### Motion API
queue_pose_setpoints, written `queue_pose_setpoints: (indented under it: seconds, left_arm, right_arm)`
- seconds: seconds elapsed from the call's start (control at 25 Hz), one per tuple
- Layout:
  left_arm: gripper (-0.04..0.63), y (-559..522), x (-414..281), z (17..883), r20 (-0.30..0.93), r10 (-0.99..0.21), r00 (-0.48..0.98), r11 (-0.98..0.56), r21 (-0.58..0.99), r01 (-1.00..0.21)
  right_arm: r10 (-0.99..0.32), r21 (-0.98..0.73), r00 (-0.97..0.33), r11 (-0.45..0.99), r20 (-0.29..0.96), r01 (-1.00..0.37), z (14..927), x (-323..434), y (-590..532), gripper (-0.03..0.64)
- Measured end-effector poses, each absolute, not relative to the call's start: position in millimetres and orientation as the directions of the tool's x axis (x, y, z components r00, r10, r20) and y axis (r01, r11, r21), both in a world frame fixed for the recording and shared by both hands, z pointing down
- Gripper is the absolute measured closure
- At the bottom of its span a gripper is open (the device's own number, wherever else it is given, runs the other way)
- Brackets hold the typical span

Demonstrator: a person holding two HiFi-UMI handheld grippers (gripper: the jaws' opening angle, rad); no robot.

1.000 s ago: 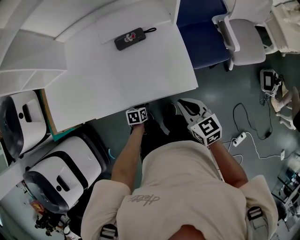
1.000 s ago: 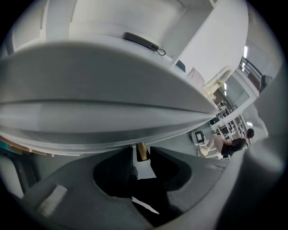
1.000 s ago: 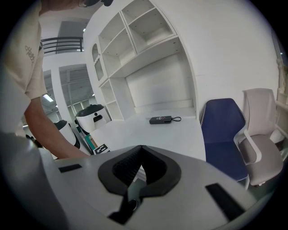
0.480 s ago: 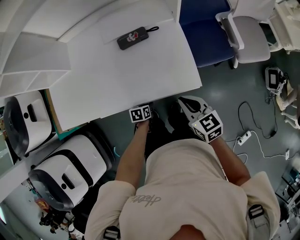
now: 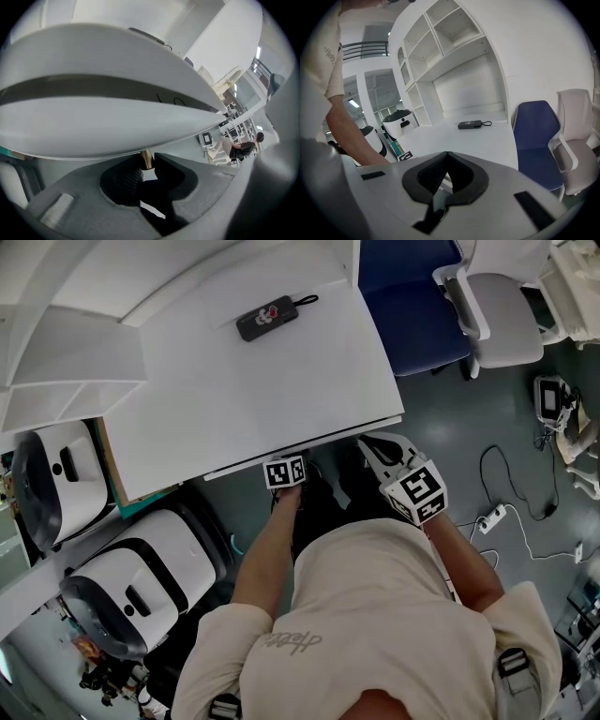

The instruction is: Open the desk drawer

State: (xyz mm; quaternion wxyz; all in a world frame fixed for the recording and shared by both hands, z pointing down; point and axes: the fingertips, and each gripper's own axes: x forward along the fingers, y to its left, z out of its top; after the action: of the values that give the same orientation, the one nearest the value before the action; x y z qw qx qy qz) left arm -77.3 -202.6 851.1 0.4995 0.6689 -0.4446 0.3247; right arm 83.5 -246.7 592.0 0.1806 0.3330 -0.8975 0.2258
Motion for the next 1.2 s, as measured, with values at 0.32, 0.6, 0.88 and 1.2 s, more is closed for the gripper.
queue_pose_setpoints:
  seconds: [0.32,0.6,0.88,1.2]
  left_arm:
    - [0.499,-174.6,-70.9,852.5,0.891,-0.250,0.379,-0.108,0.363,-0.925]
    - [0.499,-154.8,-68.2,852.2,0.890,-0.219,0.400,-0.130,0.380,-0.916]
    - [0.498,-143.3,-65.6,852.0,0.871,-0.223,0.438,-0.149,0.413,-0.898]
    - [0.497,-133.3,-66.1,852.2,0.850,-0.231,0.474,-0.165,0.445,-0.880]
  right_arm:
    - [-0.501,-0.296,-0.727,0.686,0.470,-0.664,597.7,81.2,-238.7,0.614]
    - [-0.511,-0.290,-0.724,0.684,0.463,-0.669,596.3,74.0,-232.7,0.615]
    - [-0.518,-0.269,-0.696,0.670,0.497,-0.692,596.2,65.5,-206.3,0.614]
    - [-0.534,-0.245,-0.660,0.648,0.529,-0.721,584.4,49.3,-173.5,0.615]
